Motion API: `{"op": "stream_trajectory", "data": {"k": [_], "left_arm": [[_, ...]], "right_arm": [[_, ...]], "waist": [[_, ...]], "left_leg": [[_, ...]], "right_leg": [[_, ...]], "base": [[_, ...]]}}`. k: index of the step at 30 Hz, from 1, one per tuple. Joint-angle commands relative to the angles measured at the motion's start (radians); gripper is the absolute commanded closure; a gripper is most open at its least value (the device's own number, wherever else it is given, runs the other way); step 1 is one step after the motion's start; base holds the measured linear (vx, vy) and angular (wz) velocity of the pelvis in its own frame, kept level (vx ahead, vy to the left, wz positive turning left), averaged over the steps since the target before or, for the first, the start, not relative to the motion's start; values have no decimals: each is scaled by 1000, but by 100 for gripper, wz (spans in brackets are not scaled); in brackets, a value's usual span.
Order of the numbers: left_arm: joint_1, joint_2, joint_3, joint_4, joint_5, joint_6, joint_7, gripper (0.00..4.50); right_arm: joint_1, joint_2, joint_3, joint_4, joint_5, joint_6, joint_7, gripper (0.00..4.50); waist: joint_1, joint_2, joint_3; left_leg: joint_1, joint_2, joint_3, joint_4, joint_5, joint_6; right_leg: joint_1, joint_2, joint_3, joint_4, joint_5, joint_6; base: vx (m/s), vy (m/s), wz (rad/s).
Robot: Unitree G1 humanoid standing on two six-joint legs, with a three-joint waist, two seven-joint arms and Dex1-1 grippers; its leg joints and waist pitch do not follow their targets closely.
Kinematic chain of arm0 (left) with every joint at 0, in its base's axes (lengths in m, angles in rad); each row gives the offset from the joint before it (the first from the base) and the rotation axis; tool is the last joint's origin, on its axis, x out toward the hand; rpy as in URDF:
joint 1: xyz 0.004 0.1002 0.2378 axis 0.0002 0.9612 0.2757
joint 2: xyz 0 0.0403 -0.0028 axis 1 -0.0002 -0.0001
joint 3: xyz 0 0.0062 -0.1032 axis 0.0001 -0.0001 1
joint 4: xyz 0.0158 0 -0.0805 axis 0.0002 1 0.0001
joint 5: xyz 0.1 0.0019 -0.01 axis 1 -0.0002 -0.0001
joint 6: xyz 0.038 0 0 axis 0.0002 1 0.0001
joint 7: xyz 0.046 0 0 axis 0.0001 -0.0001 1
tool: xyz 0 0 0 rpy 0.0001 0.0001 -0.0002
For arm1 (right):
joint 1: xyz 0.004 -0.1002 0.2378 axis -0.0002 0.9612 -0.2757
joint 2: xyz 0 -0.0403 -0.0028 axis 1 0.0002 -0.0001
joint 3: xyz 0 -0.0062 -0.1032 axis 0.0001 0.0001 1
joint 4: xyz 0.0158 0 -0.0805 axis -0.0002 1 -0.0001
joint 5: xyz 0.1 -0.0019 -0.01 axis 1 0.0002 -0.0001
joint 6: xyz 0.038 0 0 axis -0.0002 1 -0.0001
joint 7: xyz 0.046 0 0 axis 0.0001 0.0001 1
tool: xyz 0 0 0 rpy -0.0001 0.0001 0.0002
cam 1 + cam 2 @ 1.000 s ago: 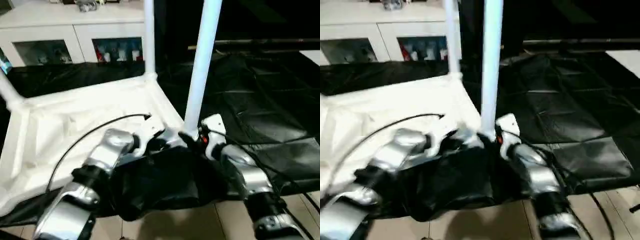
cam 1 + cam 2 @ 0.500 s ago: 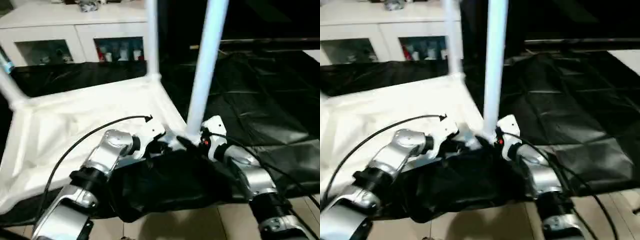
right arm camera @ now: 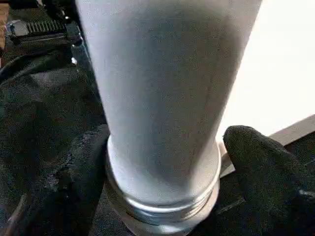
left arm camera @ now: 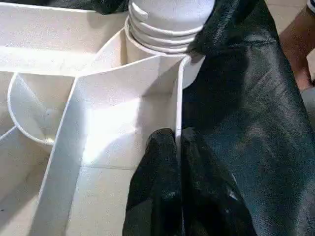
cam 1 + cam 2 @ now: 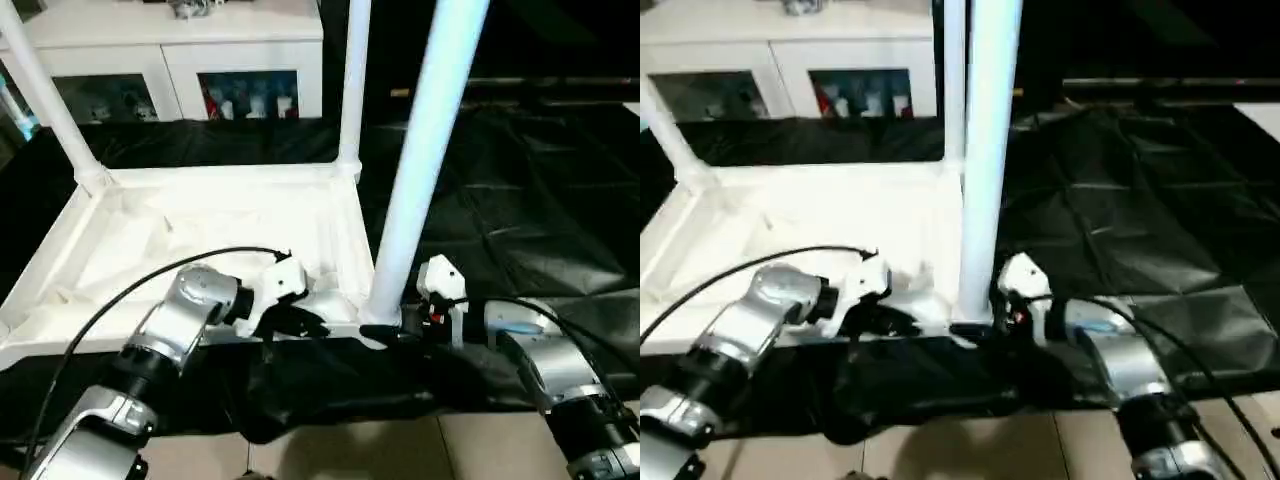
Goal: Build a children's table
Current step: Rotate leg to tighten
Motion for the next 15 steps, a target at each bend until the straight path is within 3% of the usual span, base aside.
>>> {"op": "stream_trajectory", "data": {"k": [1, 9, 15], "left_arm": [[5, 1, 3, -3, -27, -4, -15, 450], [10, -10, 7, -7, -29, 4, 0, 450], [11, -22, 17, 1, -30, 9, 34, 450]], "right_arm": [[-4, 1, 2, -11, 19, 10, 9, 85], [6, 23, -8, -15, 38, 24, 6, 163], [43, 49, -24, -41, 59, 45, -38, 178]], "waist": [[2, -21, -60], [2, -24, -60], [1, -25, -60]], "left_leg": [[25, 56, -26, -70, -314, 38], [24, 56, -24, -68, -293, 44], [24, 56, -25, -70, -294, 42]], "right_leg": [[30, -53, 30, -69, -322, -210], [30, -52, 30, -68, -315, -209], [29, -53, 30, -69, -322, -203]], "base": [[0, 0, 0], [0, 0, 0], [0, 0, 0]]}}
